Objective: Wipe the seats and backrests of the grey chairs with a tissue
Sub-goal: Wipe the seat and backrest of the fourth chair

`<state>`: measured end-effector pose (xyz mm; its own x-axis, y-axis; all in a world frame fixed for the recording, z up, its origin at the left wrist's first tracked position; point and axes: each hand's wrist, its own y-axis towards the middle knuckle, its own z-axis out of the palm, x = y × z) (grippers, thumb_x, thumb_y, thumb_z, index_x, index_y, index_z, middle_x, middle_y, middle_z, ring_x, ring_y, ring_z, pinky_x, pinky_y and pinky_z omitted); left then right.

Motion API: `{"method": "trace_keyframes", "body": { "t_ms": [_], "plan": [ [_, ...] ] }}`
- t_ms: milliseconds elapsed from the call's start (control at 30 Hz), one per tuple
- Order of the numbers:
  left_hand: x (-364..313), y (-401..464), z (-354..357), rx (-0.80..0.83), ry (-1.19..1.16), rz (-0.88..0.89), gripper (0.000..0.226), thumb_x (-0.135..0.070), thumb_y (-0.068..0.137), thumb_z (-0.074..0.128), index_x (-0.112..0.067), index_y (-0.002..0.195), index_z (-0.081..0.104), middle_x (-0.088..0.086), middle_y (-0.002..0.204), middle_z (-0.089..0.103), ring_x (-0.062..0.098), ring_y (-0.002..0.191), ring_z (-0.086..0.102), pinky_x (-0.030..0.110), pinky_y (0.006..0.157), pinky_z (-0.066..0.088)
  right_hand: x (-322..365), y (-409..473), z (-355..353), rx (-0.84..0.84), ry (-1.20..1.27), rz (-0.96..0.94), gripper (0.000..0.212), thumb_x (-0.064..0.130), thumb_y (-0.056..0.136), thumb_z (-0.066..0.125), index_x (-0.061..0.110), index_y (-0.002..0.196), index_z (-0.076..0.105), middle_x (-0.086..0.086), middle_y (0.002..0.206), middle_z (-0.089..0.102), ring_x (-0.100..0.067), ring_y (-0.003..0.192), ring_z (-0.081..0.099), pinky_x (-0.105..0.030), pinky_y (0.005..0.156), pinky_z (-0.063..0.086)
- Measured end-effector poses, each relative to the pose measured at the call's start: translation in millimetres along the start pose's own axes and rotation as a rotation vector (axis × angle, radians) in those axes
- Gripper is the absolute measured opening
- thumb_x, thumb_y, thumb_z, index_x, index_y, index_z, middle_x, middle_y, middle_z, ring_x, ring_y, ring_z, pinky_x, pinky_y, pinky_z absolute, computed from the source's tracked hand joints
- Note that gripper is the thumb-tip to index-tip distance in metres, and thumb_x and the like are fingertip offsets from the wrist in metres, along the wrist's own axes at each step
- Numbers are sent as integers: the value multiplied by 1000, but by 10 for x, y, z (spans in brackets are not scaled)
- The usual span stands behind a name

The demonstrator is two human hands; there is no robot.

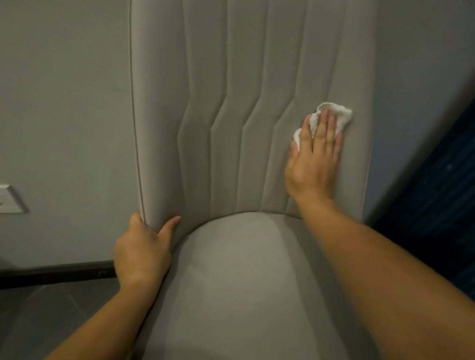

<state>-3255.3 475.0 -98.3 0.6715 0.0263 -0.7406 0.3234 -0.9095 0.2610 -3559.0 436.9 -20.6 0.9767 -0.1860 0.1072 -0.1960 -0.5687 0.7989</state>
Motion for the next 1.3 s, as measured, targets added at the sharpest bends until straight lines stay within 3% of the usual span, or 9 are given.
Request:
{"method": "trace_keyframes", "body": {
  "t_ms": [200, 400, 567, 733, 833, 933, 1100, 1200, 1300],
  "plan": [
    [-3, -10, -1, -24, 2, 33, 52, -60, 76, 66, -16, 79, 41, 23, 75, 62, 43, 73, 60, 36, 57, 34, 949, -413, 244, -49, 521, 227, 47, 7, 98, 52, -5, 143, 44, -31, 152, 32, -48, 143, 29, -56, 116, 28],
    [-19, -15, -2, -41, -3, 59, 51, -61, 77, 65, -15, 83, 44, 17, 71, 61, 41, 71, 59, 33, 56, 32, 1474, -894, 312, 119, 775, 152, 50, 12, 100, 48, -1, 147, 38, -26, 158, 22, -39, 148, 18, -55, 117, 26],
    [-21, -25, -6, -24, 35, 50, 52, -62, 78, 65, -15, 81, 43, -9, 55, 34, 36, 66, 58, 31, 53, 30, 1609, -976, 389, 170, 714, 147, 58, 28, 102, 46, 8, 153, 28, -19, 162, 13, -33, 152, 5, -52, 122, 13],
    [0, -10, 18, -44, 39, 62, 63, -68, 77, 60, -7, 91, 49, 9, 65, 56, 40, 72, 60, 34, 54, 35, 1991, -708, 379, 132, 724, 589, 69, 55, 95, 19, 25, 154, 0, 3, 160, -15, -6, 147, -21, -44, 121, -2],
    [5, -6, 2, -67, 51, 83, 56, -64, 78, 62, -11, 85, 44, 14, 67, 57, 43, 71, 60, 34, 54, 32, 1937, -552, 410, 57, 642, 713, 68, 55, 96, 21, 26, 155, 5, -5, 166, -1, -17, 152, -3, -48, 120, 3],
    [18, 5, 6, -55, 36, 87, 54, -61, 78, 64, -10, 87, 48, 20, 71, 61, 44, 72, 60, 36, 56, 33, 1304, -314, 457, -85, 433, 798, 65, 46, 98, 35, 16, 155, 26, -14, 163, 17, -28, 152, 15, -52, 118, 14],
    [10, -11, 3, -37, 14, 68, 51, -61, 79, 64, -14, 81, 44, 12, 65, 55, 40, 69, 58, 35, 55, 35, 352, -498, 473, -123, 75, 404, 60, 42, 102, 39, 11, 153, 33, -23, 158, 28, -36, 148, 25, -50, 119, 17],
    [11, -21, -10, -28, 14, 76, 50, -61, 79, 63, -17, 78, 40, -5, 55, 36, 30, 59, 48, 34, 55, 33, 323, -558, 534, -108, 58, 363, 60, 40, 102, 40, 10, 153, 32, -22, 158, 28, -37, 147, 25, -51, 119, 16],
    [4, -34, -3, -23, 8, 63, 51, -61, 79, 64, -16, 77, 39, -8, 55, 32, 23, 57, 36, 33, 54, 30, 666, -402, 533, -165, 258, 591, 61, 34, 98, 46, 5, 151, 35, -23, 157, 29, -39, 147, 25, -54, 119, 16]
  ]
}}
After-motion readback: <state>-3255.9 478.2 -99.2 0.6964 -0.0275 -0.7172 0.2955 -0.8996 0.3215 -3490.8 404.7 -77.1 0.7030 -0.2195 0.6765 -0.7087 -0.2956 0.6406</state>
